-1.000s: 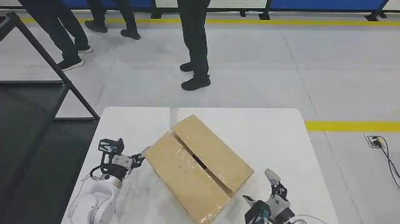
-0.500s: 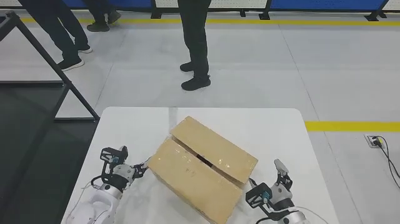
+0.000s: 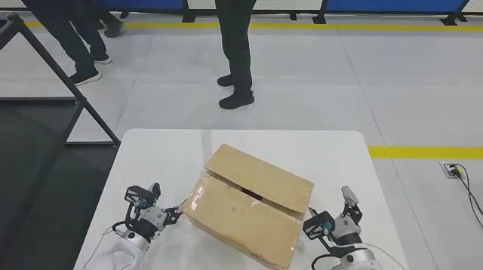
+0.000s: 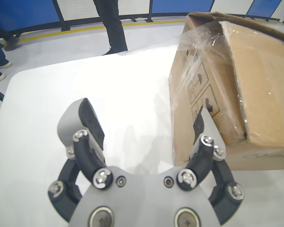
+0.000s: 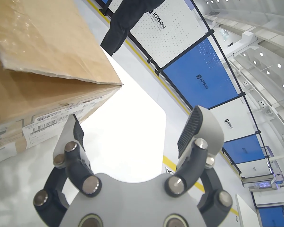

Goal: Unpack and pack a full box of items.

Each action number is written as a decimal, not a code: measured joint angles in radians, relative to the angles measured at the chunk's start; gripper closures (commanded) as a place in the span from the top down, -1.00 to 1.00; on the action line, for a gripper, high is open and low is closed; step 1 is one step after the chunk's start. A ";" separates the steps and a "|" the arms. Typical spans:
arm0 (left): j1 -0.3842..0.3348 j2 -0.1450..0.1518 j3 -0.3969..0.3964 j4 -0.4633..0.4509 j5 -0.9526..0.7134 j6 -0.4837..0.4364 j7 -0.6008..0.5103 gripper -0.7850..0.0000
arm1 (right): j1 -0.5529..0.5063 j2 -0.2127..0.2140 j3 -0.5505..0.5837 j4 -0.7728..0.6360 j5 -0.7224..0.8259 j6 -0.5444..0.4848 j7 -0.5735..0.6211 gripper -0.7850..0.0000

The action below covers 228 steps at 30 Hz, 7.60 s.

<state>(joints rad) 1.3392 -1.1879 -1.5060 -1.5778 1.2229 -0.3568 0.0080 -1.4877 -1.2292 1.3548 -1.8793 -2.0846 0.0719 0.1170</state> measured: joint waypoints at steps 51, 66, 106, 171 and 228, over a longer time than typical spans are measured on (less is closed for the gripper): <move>-0.036 0.022 0.026 0.030 0.021 -0.128 -0.005 1.00 | -0.423 0.035 0.256 -0.145 0.014 -0.298 -0.411 1.00; -0.044 0.021 0.053 0.063 0.003 -0.135 0.019 1.00 | -0.278 0.024 0.161 -0.056 0.086 -0.242 -0.349 1.00; -0.082 0.023 0.096 0.104 -0.033 -0.153 0.037 1.00 | -0.401 0.051 0.190 -0.176 0.063 -0.379 -0.337 1.00; -0.089 0.016 0.094 0.129 0.223 0.316 0.122 1.00 | -0.283 0.038 0.212 -0.124 0.122 -0.100 -0.212 1.00; -0.473 -0.045 0.345 0.631 0.698 0.483 0.443 1.00 | -0.258 0.017 0.166 -0.071 0.161 0.004 -0.222 1.00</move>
<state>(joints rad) 0.8662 -1.2327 -1.1609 -0.9472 1.9210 0.1258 0.4508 -1.7453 -1.2120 1.5206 -1.9499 -1.9235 0.0757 -0.1047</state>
